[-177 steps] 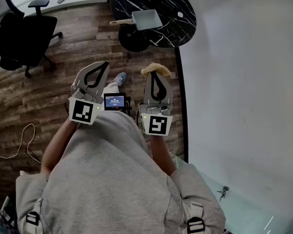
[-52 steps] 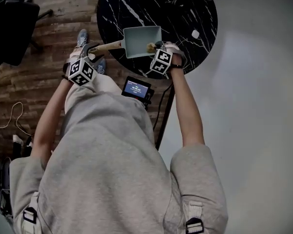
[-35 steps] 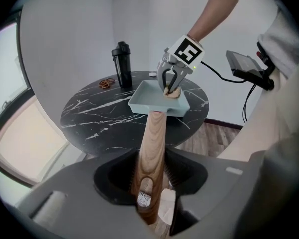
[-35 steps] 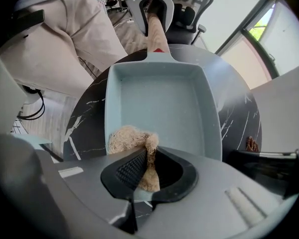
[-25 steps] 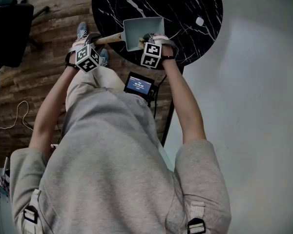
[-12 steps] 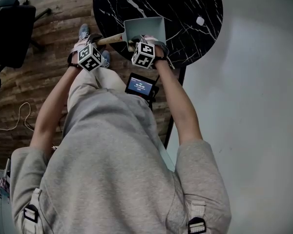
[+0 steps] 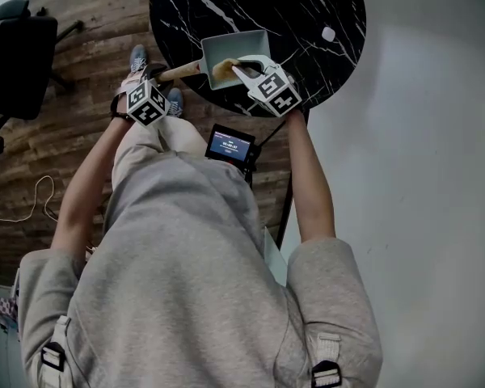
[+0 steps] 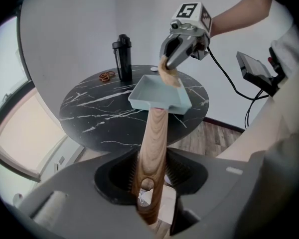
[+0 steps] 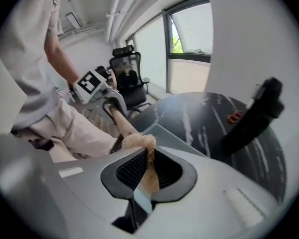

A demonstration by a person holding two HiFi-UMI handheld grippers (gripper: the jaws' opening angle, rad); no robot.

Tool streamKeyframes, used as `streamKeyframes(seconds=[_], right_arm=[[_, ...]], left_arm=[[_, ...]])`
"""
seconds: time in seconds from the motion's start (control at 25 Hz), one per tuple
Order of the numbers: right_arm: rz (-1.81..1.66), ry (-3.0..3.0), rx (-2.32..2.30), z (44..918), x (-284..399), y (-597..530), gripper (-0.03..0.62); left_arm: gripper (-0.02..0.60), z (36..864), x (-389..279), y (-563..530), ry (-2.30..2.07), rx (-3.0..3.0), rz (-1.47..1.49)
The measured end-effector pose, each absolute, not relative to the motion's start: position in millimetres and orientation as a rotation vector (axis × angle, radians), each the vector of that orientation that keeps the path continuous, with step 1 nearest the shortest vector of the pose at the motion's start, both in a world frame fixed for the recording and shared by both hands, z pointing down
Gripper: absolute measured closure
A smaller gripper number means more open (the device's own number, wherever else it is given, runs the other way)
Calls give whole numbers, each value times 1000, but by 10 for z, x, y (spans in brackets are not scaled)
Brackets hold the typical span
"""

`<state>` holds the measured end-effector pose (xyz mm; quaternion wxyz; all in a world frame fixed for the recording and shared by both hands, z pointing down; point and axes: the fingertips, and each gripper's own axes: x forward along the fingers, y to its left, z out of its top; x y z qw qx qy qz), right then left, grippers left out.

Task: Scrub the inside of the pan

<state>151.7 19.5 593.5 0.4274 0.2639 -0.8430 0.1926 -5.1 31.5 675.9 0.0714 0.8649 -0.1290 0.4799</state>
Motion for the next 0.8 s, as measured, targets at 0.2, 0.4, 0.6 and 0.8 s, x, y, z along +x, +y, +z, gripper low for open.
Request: streamKeyframes(seconds=[0.2,0.4,0.6,0.8], right_arm=[[293,-1650,929,6283,2520,-7,543],[234,-1506,886,6598,2581,10,540],[289,-1484,867,6819,2393,82,540],[301,-1520,808,6858,2080,168,540]], left_arm=[[436,6762,-66,356,-361,2600,1460],[449,6761,-73,386,-340,2607,1477],[449,6776,-66,405,-333,2592,1475],[449,6778,-80,407,-334,2587,1469]])
